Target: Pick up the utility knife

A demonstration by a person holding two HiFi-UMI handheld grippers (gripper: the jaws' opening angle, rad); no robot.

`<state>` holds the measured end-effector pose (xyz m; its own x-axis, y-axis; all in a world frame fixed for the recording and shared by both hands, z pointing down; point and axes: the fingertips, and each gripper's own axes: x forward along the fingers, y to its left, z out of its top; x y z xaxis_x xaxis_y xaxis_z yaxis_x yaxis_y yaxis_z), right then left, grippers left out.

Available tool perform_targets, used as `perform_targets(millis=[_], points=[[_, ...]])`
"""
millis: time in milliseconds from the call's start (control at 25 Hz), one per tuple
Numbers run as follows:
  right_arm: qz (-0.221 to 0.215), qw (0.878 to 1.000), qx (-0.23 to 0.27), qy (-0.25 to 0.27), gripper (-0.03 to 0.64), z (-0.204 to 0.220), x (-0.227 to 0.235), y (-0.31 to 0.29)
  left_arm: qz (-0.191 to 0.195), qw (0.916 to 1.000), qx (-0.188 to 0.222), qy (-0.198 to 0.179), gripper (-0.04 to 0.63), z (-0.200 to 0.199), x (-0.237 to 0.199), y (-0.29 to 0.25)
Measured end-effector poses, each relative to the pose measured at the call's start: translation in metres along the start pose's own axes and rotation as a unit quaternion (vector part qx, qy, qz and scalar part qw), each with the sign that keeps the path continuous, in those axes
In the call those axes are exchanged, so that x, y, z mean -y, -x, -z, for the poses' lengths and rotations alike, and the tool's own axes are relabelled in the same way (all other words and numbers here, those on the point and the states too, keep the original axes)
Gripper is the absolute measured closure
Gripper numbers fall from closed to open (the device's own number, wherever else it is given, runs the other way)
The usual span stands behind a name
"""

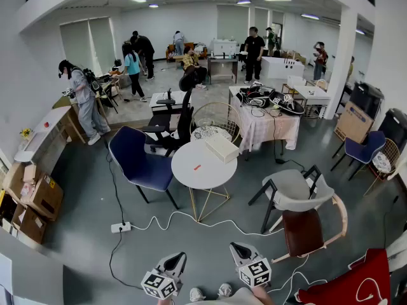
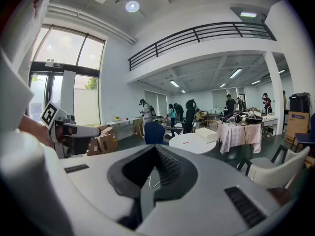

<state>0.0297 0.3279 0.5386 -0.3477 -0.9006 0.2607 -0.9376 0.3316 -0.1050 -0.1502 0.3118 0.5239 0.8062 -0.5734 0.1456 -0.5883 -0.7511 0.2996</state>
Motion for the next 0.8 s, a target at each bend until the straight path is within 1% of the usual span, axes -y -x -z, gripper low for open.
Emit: perform_targets(millis=[200, 440, 520, 640, 680, 800], points=[[0.000, 1.000, 0.016, 0.010, 0.600, -0.010, 0.013, -0.011, 0.008, 0.9998, 0.016, -0.014, 0.583, -0.013, -0.006, -0.018], [-0.003, 1.000, 0.027, 0.008, 0.600, -0.022, 0.029, -0.012, 0.009, 0.9997, 0.018, -0.014, 0.583, -0.021, 0.000, -0.034], [-0.009, 0.999, 0.044, -0.011, 0.600, -0.028, 0.033, -0.010, 0.007, 0.9998, 0.015, -0.013, 0.583, -0.020, 0.003, -0.037], [-0.031, 0.994, 0.093, -0.051, 0.598, -0.050, 0.040, -0.007, 0.006, 0.9997, 0.014, -0.019, 0.583, -0.024, 0.006, -0.045], [-0.035, 0.992, 0.106, -0.052, 0.598, -0.059, 0.044, -0.007, 0.006, 0.9997, 0.015, -0.021, 0.583, -0.026, 0.006, -0.048], [-0.040, 0.991, 0.122, -0.031, 0.598, -0.073, 0.050, -0.006, 0.004, 0.9996, 0.010, -0.027, 0.583, -0.027, 0.011, -0.055]])
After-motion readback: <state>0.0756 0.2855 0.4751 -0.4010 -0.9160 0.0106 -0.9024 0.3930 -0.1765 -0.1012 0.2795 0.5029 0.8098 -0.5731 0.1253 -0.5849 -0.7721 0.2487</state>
